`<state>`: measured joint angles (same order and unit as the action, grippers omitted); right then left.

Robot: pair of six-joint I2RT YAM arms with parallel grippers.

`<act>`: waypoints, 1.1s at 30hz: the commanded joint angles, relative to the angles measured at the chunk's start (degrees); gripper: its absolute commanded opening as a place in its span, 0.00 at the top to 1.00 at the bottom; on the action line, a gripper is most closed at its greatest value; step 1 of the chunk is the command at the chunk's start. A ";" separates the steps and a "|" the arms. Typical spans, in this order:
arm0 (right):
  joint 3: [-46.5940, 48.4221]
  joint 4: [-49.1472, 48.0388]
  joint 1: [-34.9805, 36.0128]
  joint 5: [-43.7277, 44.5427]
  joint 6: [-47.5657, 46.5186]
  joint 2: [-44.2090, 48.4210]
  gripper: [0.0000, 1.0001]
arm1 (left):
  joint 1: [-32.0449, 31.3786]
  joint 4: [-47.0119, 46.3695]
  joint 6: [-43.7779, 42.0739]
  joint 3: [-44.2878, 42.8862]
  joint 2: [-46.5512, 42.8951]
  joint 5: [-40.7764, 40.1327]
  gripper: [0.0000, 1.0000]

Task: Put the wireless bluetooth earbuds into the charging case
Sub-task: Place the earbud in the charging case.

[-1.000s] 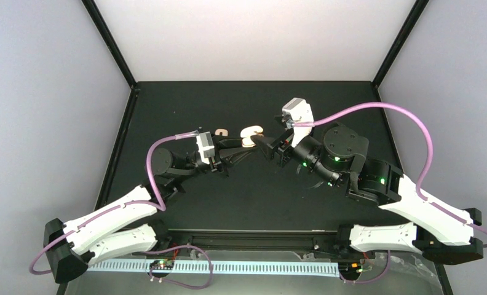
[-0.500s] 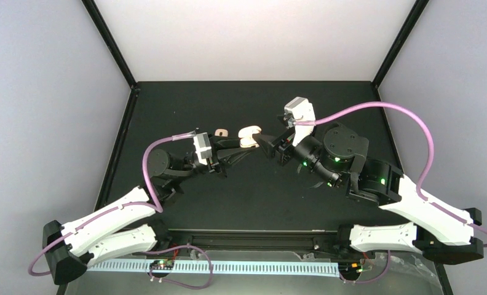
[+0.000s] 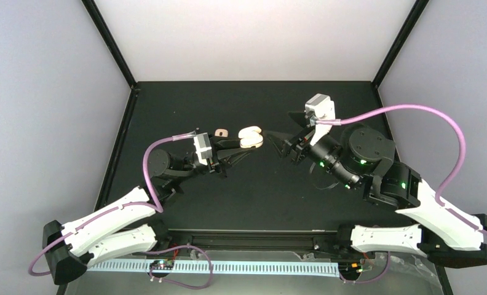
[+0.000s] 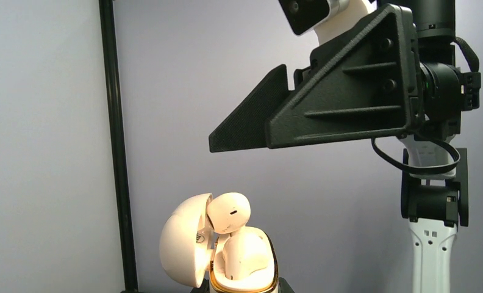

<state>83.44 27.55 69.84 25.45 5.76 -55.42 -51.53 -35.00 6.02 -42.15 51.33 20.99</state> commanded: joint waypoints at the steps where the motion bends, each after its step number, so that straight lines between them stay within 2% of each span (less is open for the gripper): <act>1: 2.23 3.13 0.17 3.67 -0.04 -2.34 0.24 | -0.50 -1.93 -0.14 -0.03 -1.28 0.48 0.99; 15: 3.66 5.40 0.20 1.67 -0.70 -4.08 0.24 | -0.50 -2.87 -0.29 0.67 -1.91 2.56 0.98; 21: 2.73 2.82 0.13 2.58 -0.66 -1.57 0.24 | -0.50 -2.79 -0.44 1.14 -2.37 2.36 0.98; 27: 4.33 4.43 0.13 5.19 -1.19 -2.65 0.24 | -0.50 -2.76 -0.32 1.68 -3.03 2.60 0.98; 33: 4.68 4.61 0.14 1.62 -1.01 -3.75 0.24 | -0.50 -3.00 -0.31 1.63 -3.25 3.44 0.98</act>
<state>86.78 31.83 69.84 28.16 5.23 -58.52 -51.53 -35.70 6.02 -40.23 48.90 22.81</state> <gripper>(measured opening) 0.758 0.151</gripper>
